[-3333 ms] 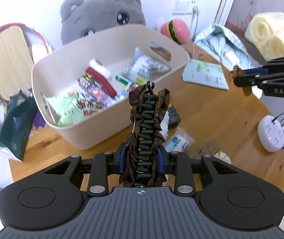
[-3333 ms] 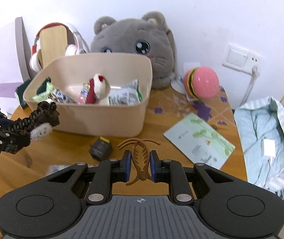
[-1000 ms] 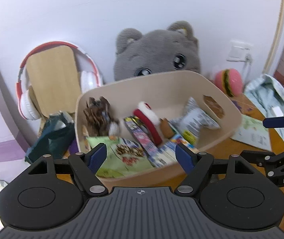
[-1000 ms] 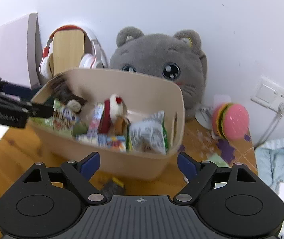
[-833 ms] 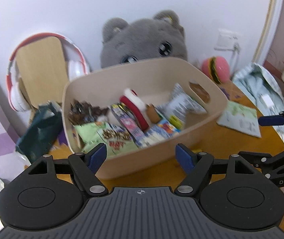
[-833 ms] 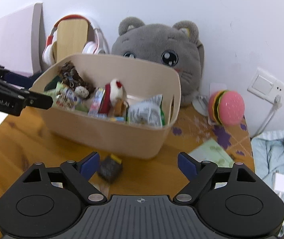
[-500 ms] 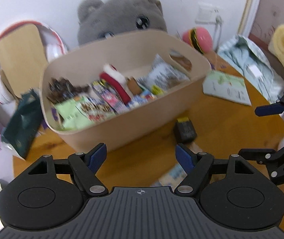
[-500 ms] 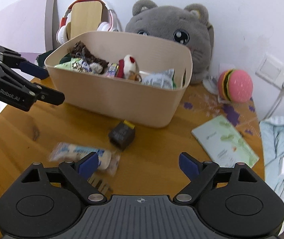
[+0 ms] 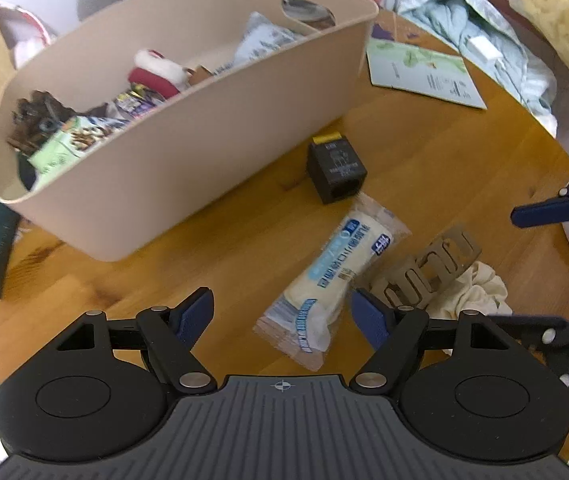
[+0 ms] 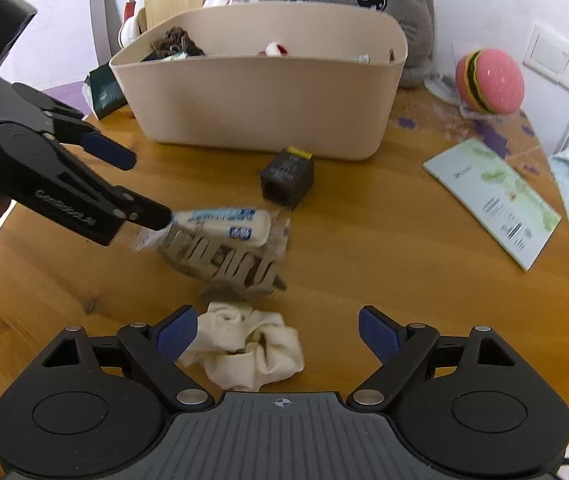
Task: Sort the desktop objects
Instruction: 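Grasp the wrapped white bar with the left gripper while the right grasps the cream scrunchie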
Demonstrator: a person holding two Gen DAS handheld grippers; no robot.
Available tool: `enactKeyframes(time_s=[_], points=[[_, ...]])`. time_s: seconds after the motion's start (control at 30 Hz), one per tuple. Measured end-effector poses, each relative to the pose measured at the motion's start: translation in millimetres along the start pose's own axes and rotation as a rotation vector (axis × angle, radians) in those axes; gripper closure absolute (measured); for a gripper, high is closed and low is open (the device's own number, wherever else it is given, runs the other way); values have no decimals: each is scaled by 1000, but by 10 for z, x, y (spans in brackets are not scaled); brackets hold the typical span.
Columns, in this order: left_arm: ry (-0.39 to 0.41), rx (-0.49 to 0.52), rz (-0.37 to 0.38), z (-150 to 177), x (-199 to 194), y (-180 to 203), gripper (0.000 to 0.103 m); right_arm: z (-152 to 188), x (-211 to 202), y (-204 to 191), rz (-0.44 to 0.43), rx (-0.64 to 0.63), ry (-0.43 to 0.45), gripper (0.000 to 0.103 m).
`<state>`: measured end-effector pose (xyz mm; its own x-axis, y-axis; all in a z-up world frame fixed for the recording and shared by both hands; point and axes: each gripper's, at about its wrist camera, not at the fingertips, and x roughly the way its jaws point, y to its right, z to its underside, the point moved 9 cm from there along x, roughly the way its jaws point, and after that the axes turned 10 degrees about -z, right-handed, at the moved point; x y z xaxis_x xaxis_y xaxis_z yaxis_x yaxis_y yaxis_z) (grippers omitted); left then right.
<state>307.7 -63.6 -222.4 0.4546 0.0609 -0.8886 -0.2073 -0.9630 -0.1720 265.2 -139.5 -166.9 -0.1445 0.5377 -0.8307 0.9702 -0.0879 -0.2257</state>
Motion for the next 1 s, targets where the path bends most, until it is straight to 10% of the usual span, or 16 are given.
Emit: enactKeyframes(time_s=[0.67,1.0], points=[[-3,55,29,-22,408,173,26,240,286,2,-48,77,-92,37],[17,137,62,-69,336,317,64,259,255,-27,-55,81,-82,74]])
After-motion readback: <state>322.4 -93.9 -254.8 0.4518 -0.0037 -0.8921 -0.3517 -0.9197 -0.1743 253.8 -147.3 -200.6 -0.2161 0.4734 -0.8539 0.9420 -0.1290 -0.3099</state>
